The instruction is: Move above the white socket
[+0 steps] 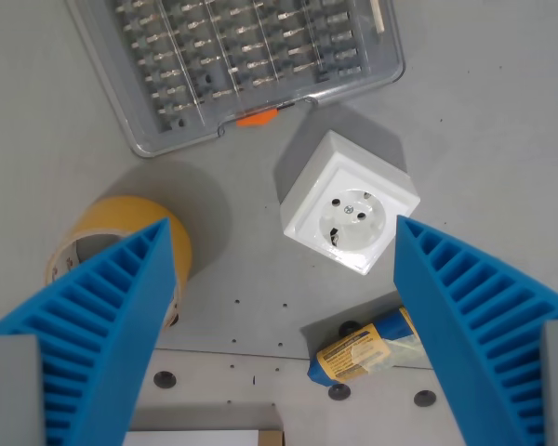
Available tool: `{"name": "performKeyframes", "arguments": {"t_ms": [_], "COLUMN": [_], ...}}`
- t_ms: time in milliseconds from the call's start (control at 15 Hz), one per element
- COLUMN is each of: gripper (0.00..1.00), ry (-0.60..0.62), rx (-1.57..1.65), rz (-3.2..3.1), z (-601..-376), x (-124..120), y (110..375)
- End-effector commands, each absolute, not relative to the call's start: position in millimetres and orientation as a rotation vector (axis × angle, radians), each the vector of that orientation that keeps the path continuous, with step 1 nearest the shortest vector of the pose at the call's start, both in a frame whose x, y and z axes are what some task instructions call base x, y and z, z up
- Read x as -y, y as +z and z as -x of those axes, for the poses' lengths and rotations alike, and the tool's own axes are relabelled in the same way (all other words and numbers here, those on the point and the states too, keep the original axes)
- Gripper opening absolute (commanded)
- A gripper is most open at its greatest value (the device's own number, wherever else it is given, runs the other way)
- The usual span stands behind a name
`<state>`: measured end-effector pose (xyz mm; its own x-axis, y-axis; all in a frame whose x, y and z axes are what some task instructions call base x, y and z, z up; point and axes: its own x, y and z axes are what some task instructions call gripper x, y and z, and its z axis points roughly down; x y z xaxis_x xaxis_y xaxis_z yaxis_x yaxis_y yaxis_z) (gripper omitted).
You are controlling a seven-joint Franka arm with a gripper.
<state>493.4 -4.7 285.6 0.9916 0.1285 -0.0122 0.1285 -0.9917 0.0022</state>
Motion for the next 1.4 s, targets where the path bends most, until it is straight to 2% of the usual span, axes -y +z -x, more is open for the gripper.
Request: {"name": "performKeyframes", "arguments": {"t_ms": [67,733,1400], "gripper": [1.0,1.0,1.0], "ry": [-0.014,-0.01,0.073], "rx": [-0.202,-0.12,0.07], "rz": [-3.132,-3.135,-3.131], "z": [-493,-492,-484], "x": [5,6,14], "y": [287,283,265]}}
